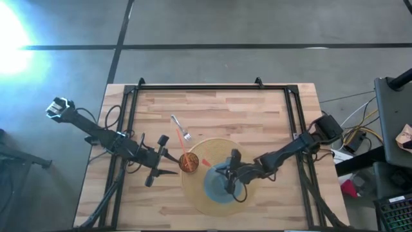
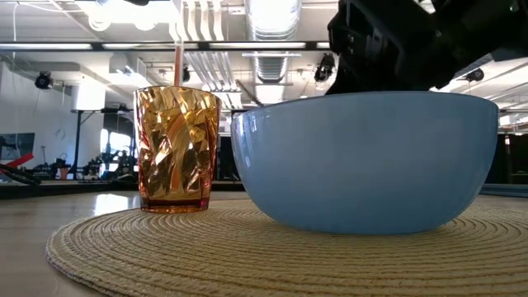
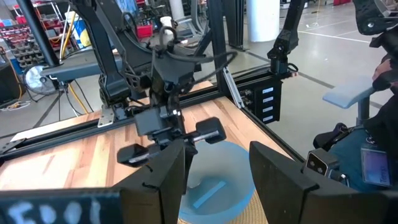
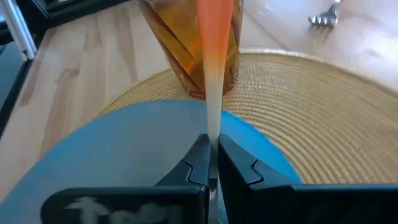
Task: Pick & Place Utensil
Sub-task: Put the orange spoon into the blue bowl on the brown mat
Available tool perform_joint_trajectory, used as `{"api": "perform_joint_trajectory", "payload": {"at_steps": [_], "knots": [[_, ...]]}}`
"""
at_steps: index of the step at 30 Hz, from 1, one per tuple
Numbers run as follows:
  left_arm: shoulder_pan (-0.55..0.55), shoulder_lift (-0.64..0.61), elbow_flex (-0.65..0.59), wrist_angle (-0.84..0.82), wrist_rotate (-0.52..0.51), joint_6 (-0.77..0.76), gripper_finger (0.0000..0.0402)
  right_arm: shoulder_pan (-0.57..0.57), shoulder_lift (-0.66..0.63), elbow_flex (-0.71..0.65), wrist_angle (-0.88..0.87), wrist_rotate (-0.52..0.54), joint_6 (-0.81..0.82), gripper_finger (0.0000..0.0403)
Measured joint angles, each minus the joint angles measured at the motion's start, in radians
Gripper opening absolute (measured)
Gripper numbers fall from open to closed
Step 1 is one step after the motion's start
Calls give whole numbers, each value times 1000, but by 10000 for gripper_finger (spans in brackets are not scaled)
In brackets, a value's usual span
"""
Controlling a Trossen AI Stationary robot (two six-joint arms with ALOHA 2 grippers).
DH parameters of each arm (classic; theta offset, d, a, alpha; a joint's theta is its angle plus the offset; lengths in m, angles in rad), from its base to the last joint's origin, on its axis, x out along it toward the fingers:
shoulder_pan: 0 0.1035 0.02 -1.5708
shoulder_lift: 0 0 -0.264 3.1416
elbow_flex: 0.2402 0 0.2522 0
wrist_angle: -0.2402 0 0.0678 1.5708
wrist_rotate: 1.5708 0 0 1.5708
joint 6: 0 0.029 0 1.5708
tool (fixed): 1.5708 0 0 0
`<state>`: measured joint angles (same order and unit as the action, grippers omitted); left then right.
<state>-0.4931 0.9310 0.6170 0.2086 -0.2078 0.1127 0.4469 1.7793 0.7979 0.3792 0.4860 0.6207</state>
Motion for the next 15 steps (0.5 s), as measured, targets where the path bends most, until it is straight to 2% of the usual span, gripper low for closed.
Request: {"api": "perform_joint_trajectory", "payload": {"at_steps": [15], "knots": [[0,0,0,-3,0,0,175,-3,34,29,-13,3,12,13]]}}
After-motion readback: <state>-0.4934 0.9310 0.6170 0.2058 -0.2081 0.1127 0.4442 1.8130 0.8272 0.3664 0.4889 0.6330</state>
